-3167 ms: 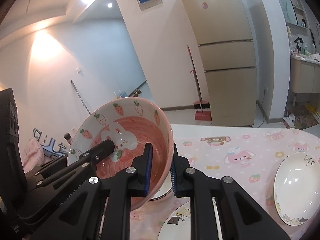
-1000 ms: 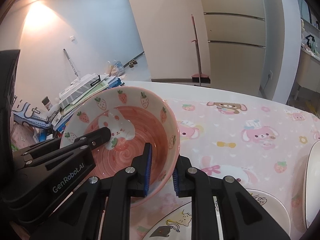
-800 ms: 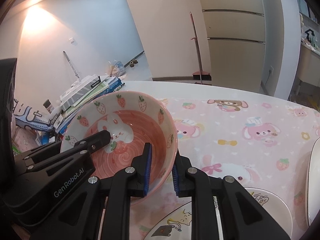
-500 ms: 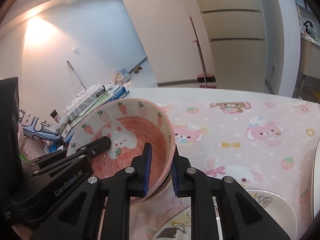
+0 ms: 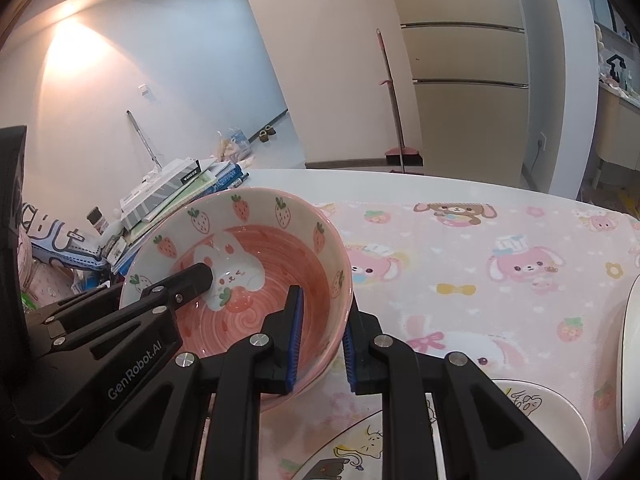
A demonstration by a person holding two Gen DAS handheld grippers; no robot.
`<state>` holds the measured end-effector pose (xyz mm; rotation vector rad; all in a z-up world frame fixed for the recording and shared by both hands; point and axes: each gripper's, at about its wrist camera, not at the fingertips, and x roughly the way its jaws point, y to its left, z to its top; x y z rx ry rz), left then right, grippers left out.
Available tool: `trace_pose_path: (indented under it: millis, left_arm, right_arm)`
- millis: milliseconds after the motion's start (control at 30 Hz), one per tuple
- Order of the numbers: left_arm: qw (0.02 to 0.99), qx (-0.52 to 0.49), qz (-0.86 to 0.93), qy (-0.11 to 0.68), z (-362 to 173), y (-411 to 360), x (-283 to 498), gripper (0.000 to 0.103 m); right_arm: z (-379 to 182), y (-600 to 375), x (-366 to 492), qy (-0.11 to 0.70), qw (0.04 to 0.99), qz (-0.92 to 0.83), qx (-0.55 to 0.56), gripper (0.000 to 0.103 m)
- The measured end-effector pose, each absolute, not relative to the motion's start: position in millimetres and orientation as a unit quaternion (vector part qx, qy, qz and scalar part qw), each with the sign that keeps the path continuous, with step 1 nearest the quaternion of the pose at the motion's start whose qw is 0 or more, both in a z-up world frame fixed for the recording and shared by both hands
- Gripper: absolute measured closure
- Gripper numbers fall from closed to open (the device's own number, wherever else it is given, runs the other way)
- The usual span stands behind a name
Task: Organize plates and bowls
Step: 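Lower the pink strawberry bowl onto the bowl stack and open both grippers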
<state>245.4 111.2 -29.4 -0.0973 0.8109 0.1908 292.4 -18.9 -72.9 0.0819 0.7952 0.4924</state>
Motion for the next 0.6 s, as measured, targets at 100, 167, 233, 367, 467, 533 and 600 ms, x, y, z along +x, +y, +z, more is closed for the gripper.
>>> trace_pose_path:
  millis: [100, 167, 233, 367, 467, 533, 600]
  left_arm:
    - [0.913, -0.052, 0.081, 0.396, -29.1, 111.3, 245.3, 0.083]
    - [0.913, -0.051, 0.076, 0.398, -28.9, 109.9, 245.5, 0.077]
    - [0.912, -0.05, 0.077, 0.4, -28.4, 108.2, 245.4, 0.077]
    - [0.911, -0.056, 0.071, 0.401, -24.2, 107.7, 242.2, 0.073]
    - [0.911, -0.072, 0.06, 0.401, -20.9, 111.2, 240.1, 0.069]
    - [0.91, -0.08, 0.054, 0.403, -20.8, 113.2, 240.0, 0.066]
    - [0.91, -0.081, 0.052, 0.404, -20.5, 112.5, 240.0, 0.065]
  right_arm:
    - [-71.8, -19.5, 293.0, 0.386, 0.89, 0.238, 0.038, 0.083]
    - [-71.7, -19.7, 293.4, 0.388, 0.889, 0.238, 0.037, 0.083]
    - [-72.3, -20.1, 294.5, 0.392, 0.887, 0.239, 0.037, 0.083]
    - [-74.9, -22.2, 299.6, 0.409, 0.878, 0.243, 0.044, 0.082]
    - [-74.3, -23.4, 299.9, 0.411, 0.878, 0.243, 0.046, 0.082]
    - [-74.1, -24.0, 299.9, 0.41, 0.879, 0.24, 0.042, 0.082]
    - [-73.9, -25.3, 300.9, 0.412, 0.878, 0.239, 0.044, 0.082]
